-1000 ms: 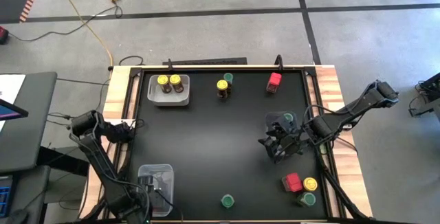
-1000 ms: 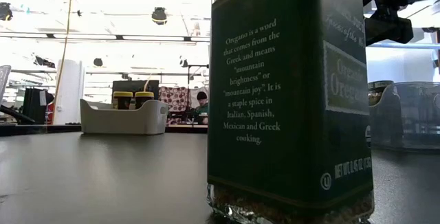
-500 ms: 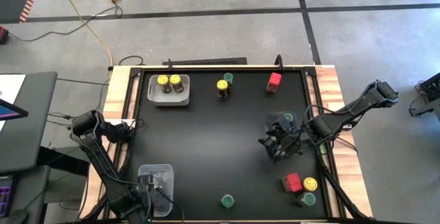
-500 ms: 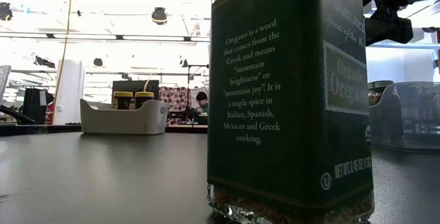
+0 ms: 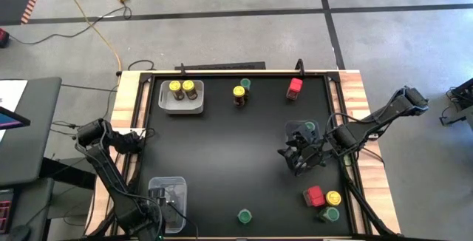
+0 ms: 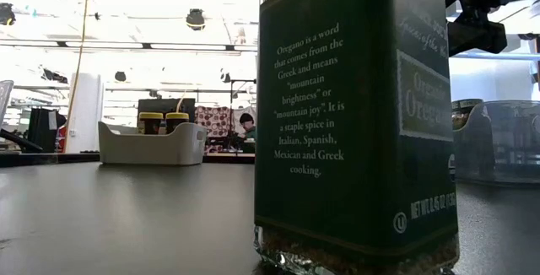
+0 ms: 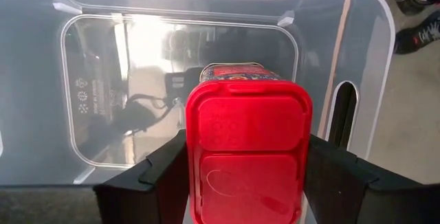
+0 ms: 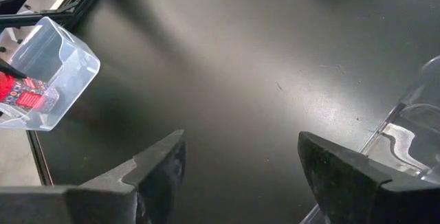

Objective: Sort spices by type
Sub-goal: Put the left red seasoning can into the transparent bin, then put the top green seasoning bottle into the black bin

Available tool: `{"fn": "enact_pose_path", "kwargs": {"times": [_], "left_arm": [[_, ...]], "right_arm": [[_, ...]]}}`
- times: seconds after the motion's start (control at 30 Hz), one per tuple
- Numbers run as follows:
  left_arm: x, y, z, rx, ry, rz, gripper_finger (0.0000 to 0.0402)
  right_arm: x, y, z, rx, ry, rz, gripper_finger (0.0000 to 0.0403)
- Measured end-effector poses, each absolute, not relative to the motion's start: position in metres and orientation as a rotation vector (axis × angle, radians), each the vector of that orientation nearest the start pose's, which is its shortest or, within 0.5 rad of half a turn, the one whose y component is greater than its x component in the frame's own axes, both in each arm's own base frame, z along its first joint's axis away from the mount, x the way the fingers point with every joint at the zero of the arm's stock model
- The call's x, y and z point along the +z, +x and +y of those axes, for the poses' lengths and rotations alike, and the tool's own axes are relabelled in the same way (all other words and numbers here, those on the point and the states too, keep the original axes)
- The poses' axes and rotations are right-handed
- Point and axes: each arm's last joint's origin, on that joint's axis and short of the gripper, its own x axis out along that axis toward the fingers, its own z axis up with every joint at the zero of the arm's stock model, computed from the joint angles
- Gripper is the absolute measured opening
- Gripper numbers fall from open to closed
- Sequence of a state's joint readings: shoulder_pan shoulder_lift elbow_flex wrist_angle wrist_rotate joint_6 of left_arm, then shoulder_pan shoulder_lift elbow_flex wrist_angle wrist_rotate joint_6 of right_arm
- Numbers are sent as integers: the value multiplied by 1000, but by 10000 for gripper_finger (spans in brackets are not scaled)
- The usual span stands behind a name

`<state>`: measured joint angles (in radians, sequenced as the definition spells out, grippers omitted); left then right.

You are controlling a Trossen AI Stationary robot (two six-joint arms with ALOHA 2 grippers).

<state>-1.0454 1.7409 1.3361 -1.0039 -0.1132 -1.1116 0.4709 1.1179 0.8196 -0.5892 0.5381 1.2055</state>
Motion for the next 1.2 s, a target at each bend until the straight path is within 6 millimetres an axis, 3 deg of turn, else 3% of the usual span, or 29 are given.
{"fn": "enact_pose_path", "kwargs": {"times": [0.47,0.83,1.2], "left_arm": [[227,167,-284,-9,-154,1420,226],[227,167,-284,-11,-154,1421,283],[236,164,-279,2,-158,1433,286]], "right_arm": [[254,198,84,-499,714,613,306],[254,198,84,-499,714,613,306],[254,198,84,-499,714,614,306]]}}
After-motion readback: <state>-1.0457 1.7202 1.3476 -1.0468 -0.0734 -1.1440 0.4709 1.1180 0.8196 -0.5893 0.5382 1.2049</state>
